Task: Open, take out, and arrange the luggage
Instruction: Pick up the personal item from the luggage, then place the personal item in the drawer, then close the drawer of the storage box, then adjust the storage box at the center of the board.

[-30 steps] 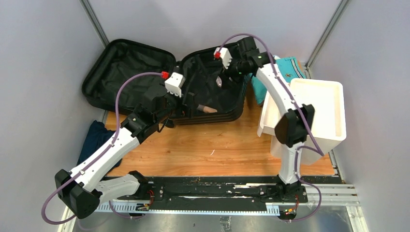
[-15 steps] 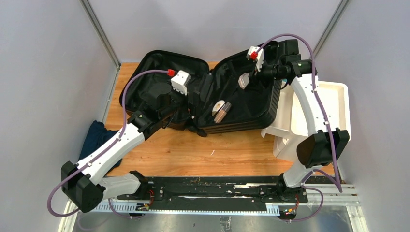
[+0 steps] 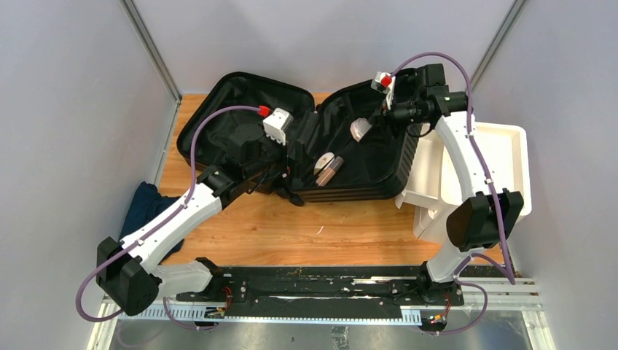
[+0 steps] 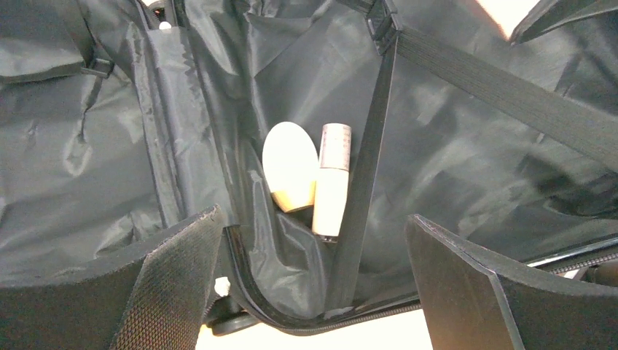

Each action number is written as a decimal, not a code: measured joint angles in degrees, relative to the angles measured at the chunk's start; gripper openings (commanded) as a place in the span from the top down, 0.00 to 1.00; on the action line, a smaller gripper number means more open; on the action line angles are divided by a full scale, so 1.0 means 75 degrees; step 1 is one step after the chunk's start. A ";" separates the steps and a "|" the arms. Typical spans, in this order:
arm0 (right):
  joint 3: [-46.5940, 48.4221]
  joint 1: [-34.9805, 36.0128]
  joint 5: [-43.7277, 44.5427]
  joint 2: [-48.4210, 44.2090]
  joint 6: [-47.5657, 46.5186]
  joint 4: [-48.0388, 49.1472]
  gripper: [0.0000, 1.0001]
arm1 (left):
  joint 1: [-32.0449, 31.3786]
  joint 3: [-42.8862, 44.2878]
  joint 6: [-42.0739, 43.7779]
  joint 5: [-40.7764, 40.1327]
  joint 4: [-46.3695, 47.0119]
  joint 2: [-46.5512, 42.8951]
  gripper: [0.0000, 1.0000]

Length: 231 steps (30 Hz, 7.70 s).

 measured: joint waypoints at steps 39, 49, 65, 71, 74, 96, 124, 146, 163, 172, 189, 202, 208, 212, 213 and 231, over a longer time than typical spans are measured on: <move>-0.0262 0.1035 -0.2489 0.0941 0.5377 0.5170 0.90 | 0.0000 -0.0481 -0.0883 0.0516 0.0291 -0.0050 0.06; -0.0093 0.1102 -0.2541 0.0970 0.5913 0.5482 0.91 | 0.0006 -0.0458 -0.0930 0.0618 0.0420 0.0297 0.07; 0.0857 0.0102 0.0458 -0.1241 0.2084 0.2011 1.00 | 0.0009 -0.0335 -0.0632 0.0201 0.0198 0.0175 0.06; -0.0807 -0.1644 0.2095 -0.2780 0.1078 0.1405 0.95 | 0.0006 -0.0335 -0.0361 -0.0096 0.0166 -0.0122 0.05; -0.1714 -0.2168 0.2751 -0.3025 0.0702 0.1078 0.93 | 0.0006 -0.0329 -0.0213 -0.0175 0.0169 -0.0216 0.04; -0.2483 -0.2331 0.4062 -0.2987 -0.1343 -0.0612 0.12 | 0.0009 -0.0460 0.0032 -0.0143 0.0230 -0.0895 0.04; -0.2075 -0.0982 0.2967 -0.1926 0.1349 -0.0023 0.88 | 0.0009 -0.0801 -0.0411 0.0015 0.0402 -0.1262 0.04; -0.2428 -0.0522 0.7274 -0.2687 -0.0612 -0.0959 0.83 | 0.0009 -0.0863 -0.0213 0.0271 0.0691 -0.1061 0.04; -0.1218 -0.1020 0.6924 -0.2643 -0.0189 -0.2215 0.67 | 0.0009 -0.0956 0.0020 0.0487 0.0781 -0.1029 0.03; -0.1996 -0.1032 0.5855 -0.2661 0.0254 -0.2439 0.99 | 0.0009 -0.0956 0.0221 0.0705 0.0938 -0.0746 0.03; -0.2879 -0.1492 0.9372 -0.3264 0.0490 -0.1381 0.65 | 0.0009 -0.0956 0.0370 0.0895 0.1070 -0.0679 0.03; -0.1486 -0.1810 0.9212 -0.2987 0.0877 -0.1233 0.25 | 0.0009 -0.0956 0.0449 0.0909 0.1081 -0.0679 0.03; -0.2308 -0.1929 0.9911 -0.2675 0.1067 -0.0959 0.38 | 0.0009 -0.0956 0.0455 0.0906 0.1084 -0.0679 0.03; -0.2503 -0.1982 1.0139 -0.2699 0.1116 -0.0734 0.75 | 0.0009 -0.0956 0.0475 0.0906 0.1084 -0.0679 0.03; -0.2509 -0.1985 1.0153 -0.2734 0.1116 -0.0670 0.79 | 0.0009 -0.0956 0.0481 0.0903 0.1081 -0.0679 0.03; -0.1784 -0.2008 0.6951 -0.2911 0.0851 -0.1772 0.80 | 0.0009 -0.0953 0.0947 0.0918 0.1029 -0.0699 0.03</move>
